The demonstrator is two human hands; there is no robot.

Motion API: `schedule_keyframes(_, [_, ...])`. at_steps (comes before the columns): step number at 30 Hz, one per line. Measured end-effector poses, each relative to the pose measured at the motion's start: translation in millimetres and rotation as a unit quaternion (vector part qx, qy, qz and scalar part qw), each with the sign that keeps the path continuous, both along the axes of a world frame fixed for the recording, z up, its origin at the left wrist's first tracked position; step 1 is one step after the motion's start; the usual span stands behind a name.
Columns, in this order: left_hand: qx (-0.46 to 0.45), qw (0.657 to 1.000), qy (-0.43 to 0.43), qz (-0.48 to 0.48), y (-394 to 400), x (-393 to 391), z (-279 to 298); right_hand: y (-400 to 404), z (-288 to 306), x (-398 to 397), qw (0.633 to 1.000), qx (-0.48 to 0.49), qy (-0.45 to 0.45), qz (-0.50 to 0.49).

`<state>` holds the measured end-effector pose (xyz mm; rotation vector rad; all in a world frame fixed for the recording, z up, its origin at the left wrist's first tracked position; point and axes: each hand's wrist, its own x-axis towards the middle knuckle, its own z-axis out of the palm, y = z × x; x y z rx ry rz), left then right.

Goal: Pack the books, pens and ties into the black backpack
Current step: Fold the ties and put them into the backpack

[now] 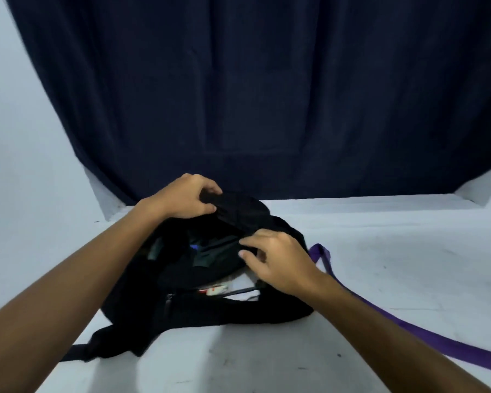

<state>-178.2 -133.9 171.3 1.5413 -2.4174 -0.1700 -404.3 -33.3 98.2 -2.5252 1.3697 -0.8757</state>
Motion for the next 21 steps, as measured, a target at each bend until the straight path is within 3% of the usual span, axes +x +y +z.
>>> schedule_keyframes(3, [-0.078, 0.991, 0.028, -0.101, 21, -72, -13, 12, -18, -78, 0.998, 0.028, 0.012, -0.063])
schedule_keyframes(5, [-0.083, 0.979, 0.061, -0.176, 39, -135, -39, 25, -35, -134, 0.990, 0.073, 0.051, -0.113])
schedule_keyframes(8, [0.013, 0.966, 0.079, -0.245, 64, -224, -112, 53, -75, -205, 0.968, 0.123, 0.142, -0.169])
schedule_keyframes(10, [0.079, 0.958, 0.031, -0.274, 84, -276, -166, 74, -108, -244, 0.946, 0.148, 0.196, -0.213])
schedule_keyframes(14, [0.136, 0.958, -0.118, -0.222, 113, -343, -230, 106, -152, -300, 0.912, 0.232, 0.223, -0.254])
schedule_keyframes(21, [0.091, 0.967, -0.110, -0.209, 91, -391, -249, 85, -176, -370, 0.925, 0.218, 0.207, -0.233])
